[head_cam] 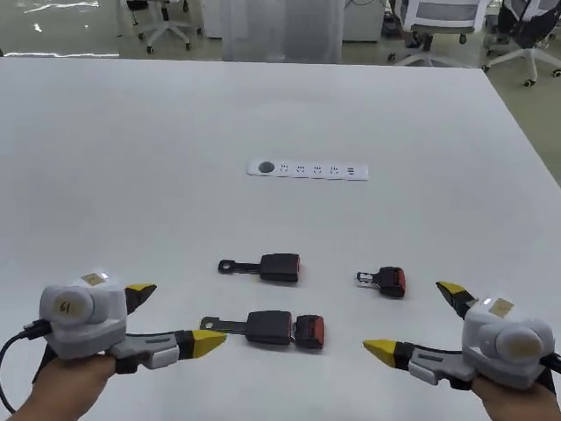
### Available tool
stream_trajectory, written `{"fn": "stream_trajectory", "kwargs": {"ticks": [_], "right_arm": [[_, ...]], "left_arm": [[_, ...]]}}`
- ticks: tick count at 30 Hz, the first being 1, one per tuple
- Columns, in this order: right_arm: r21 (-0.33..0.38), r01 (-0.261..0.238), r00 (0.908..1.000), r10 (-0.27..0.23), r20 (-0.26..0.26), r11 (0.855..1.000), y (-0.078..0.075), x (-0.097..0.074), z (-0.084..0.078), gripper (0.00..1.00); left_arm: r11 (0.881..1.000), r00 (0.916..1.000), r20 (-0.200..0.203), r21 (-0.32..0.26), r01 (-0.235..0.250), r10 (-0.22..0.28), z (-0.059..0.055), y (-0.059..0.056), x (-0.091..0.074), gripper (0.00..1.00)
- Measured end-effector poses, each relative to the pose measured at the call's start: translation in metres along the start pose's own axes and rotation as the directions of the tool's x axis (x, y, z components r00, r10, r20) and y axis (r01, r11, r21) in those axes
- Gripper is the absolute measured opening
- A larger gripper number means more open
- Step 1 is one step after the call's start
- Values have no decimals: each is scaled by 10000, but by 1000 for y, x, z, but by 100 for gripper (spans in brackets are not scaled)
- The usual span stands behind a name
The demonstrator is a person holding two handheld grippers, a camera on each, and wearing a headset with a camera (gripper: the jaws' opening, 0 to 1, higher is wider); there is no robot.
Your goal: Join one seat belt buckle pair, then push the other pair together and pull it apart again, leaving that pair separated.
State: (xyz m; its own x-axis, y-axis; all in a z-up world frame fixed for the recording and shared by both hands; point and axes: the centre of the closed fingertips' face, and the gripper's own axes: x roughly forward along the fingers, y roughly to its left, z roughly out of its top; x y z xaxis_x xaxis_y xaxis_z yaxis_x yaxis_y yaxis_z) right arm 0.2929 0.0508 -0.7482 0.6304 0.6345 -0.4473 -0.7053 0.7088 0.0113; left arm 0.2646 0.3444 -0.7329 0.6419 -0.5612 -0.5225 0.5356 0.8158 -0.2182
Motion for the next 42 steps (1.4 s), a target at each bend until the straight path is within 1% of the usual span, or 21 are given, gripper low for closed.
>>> {"fn": "stream_trajectory", "kwargs": {"ticks": [1,2,3,4,6,8,10,11,13,15,17,20,23,26,28,30,36,38,41,42], "right_arm": [[-199,-114,9999,114,8,9997,3,-5,1,100],[-244,-108,9999,108,20,9996,4,-8,2,100],[-345,-108,9999,108,15,9993,5,-12,2,100],[-357,-117,9999,118,30,9993,4,-15,2,100],[-309,-107,9999,111,118,9995,4,-20,4,100],[-303,-135,9996,142,244,9995,4,-27,7,100],[-358,-115,9996,124,258,9993,4,-30,8,100],[-363,-114,9996,123,249,9993,4,-31,8,100],[-367,-59,9996,69,278,9993,3,-34,9,100],[-375,17,9997,-8,255,9993,3,-35,9,100],[-298,214,9995,-206,243,9993,1,-37,8,100],[-54,345,9989,-343,313,9994,3,-38,7,100],[29,387,9988,-388,307,9992,6,-39,5,100],[28,396,9984,-397,412,9992,10,-39,6,100],[48,394,9988,-395,290,9992,12,-38,4,100],[58,390,9987,-392,312,9992,13,-39,3,100],[218,514,9979,-522,382,9984,15,-40,1,100],[256,544,9979,-553,341,9982,15,-40,-2,100],[358,612,9977,-622,282,9975,16,-39,-7,100],[402,629,9975,-641,309,9972,17,-39,-7,100]], "left_arm": [[9996,9997,174,213,181,-184,4,-4,-5,100],[9988,9992,222,343,335,-343,6,-7,-8,100],[9973,9986,178,559,479,-490,7,-11,-13,100],[9958,9988,70,787,477,-484,8,-11,-16,100],[9946,9985,-12,890,541,-542,9,-13,-21,100],[9917,9968,128,1029,777,-794,16,-16,-28,100],[9906,9971,96,1157,735,-751,18,-14,-32,100],[9906,9973,142,1179,696,-718,20,-12,-36,100],[9911,9961,402,1113,735,-784,25,-11,-39,100],[9916,9963,432,1092,693,-744,25,-9,-41,100],[9911,9956,539,1130,707,-771,26,-10,-42,100],[9909,9952,559,1125,734,-801,27,-10,-42,100],[9903,9945,634,1169,756,-834,28,-10,-43,100],[9894,9944,652,1241,752,-838,28,-9,-45,100],[9898,9938,719,1205,754,-844,29,-8,-46,100],[9902,9938,730,1174,751,-841,28,-7,-46,100],[9897,9944,623,1199,776,-855,22,-7,-44,100],[9899,9944,598,1171,793,-868,19,-7,-43,100],[9902,9963,327,1175,753,-796,9,-7,-40,100],[9906,9964,342,1156,728,-772,8,-6,-40,100]]}}
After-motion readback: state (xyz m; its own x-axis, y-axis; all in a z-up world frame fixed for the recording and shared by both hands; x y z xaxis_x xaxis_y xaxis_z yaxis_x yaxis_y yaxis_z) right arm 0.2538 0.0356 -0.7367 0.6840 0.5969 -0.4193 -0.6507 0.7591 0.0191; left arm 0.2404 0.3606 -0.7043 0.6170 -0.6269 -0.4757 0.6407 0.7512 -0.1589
